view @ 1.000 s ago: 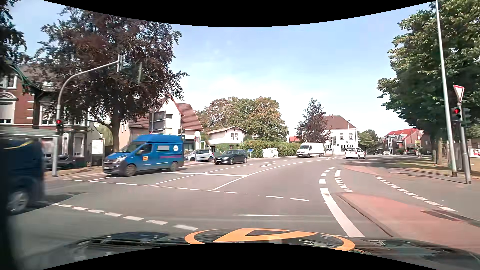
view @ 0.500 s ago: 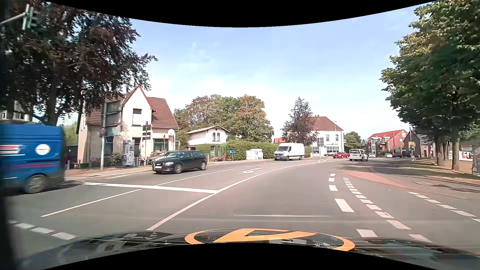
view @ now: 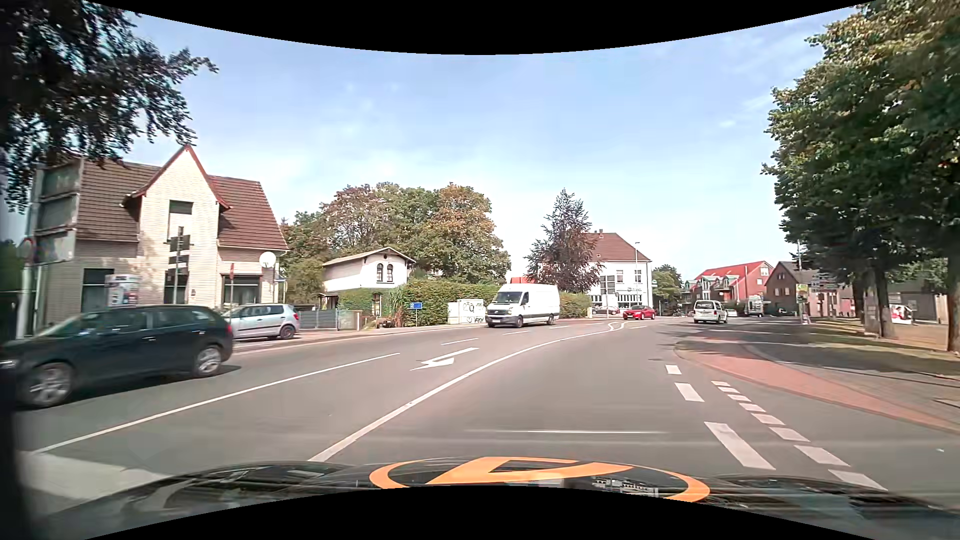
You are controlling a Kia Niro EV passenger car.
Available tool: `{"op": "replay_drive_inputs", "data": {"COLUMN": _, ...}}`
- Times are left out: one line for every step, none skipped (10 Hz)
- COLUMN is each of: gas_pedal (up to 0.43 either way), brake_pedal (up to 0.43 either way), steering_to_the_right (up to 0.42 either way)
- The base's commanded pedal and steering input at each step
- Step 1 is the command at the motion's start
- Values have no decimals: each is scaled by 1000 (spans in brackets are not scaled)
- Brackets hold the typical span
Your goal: Follow the waypoints while adhering to traffic rules and regulations
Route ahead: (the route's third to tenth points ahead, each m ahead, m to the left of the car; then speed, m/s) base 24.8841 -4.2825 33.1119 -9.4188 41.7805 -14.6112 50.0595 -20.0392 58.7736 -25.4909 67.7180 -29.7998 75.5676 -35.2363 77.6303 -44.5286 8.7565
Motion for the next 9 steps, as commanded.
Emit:
{"op": "replay_drive_inputs", "data": {"gas_pedal": 47, "brake_pedal": 0, "steering_to_the_right": 90}}
{"op": "replay_drive_inputs", "data": {"gas_pedal": 47, "brake_pedal": 0, "steering_to_the_right": 93}}
{"op": "replay_drive_inputs", "data": {"gas_pedal": 47, "brake_pedal": 0, "steering_to_the_right": 96}}
{"op": "replay_drive_inputs", "data": {"gas_pedal": 47, "brake_pedal": 0, "steering_to_the_right": 97}}
{"op": "replay_drive_inputs", "data": {"gas_pedal": 39, "brake_pedal": 0, "steering_to_the_right": 97}}
{"op": "replay_drive_inputs", "data": {"gas_pedal": 39, "brake_pedal": 0, "steering_to_the_right": 97}}
{"op": "replay_drive_inputs", "data": {"gas_pedal": 39, "brake_pedal": 0, "steering_to_the_right": 100}}
{"op": "replay_drive_inputs", "data": {"gas_pedal": 20, "brake_pedal": 0, "steering_to_the_right": 101}}
{"op": "replay_drive_inputs", "data": {"gas_pedal": 8, "brake_pedal": 0, "steering_to_the_right": 102}}
